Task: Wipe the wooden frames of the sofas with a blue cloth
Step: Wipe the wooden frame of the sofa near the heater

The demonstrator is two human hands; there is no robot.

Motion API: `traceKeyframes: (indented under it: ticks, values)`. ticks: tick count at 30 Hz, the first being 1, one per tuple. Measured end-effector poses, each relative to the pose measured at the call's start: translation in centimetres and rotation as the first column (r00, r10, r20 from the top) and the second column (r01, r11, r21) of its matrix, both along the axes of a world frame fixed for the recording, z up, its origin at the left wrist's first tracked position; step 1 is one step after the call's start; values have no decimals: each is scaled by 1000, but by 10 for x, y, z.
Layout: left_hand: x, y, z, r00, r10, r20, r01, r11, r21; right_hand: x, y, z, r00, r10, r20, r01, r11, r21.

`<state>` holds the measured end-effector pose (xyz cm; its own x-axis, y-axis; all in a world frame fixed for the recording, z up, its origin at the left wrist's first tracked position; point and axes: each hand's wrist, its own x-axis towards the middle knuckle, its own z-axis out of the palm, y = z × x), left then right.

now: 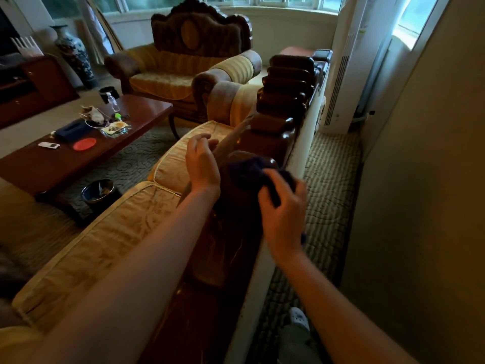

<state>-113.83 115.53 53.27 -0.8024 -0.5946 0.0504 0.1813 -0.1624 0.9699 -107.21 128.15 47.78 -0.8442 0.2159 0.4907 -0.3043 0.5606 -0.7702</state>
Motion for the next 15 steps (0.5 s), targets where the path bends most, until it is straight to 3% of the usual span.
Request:
traceKeyframes:
  ticks: [3,6,10,15]
  values:
    - [-1,-5,4,998,-41,45,29,973,229,9,-14,7,987,46,-154,8,943,333]
    - [0,-18,8,989,-113,94,51,865,498,-39,-9,38,981,119,-152,-13,828,560]
    - [13,-38,4,986,-111,122,34,862,506,-95,5,63,995,18,94,-69,817,572]
    - [20,-67,-5,951,-201,234,85,900,428,-31,8,37,999,51,7,-49,924,380]
